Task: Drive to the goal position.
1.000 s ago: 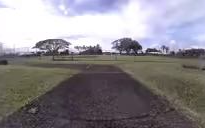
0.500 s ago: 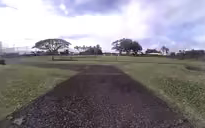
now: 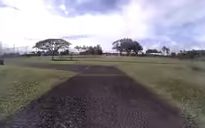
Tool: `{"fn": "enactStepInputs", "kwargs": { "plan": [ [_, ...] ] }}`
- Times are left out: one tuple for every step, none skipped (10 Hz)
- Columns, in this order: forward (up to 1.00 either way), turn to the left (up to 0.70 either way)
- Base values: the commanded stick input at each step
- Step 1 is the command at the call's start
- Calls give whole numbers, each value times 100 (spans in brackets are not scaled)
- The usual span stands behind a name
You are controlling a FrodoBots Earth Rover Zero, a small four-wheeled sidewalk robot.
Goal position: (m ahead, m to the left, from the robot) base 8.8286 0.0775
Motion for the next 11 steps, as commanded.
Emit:
{"fn": "enactStepInputs", "kwargs": {
  "plan": [
    [50,0],
    [50,0],
    [50,0],
    [50,0],
    [50,0],
    [50,0],
    [50,0],
    [50,0],
    [50,0],
    [50,0],
    [50,0]
  ]
}}
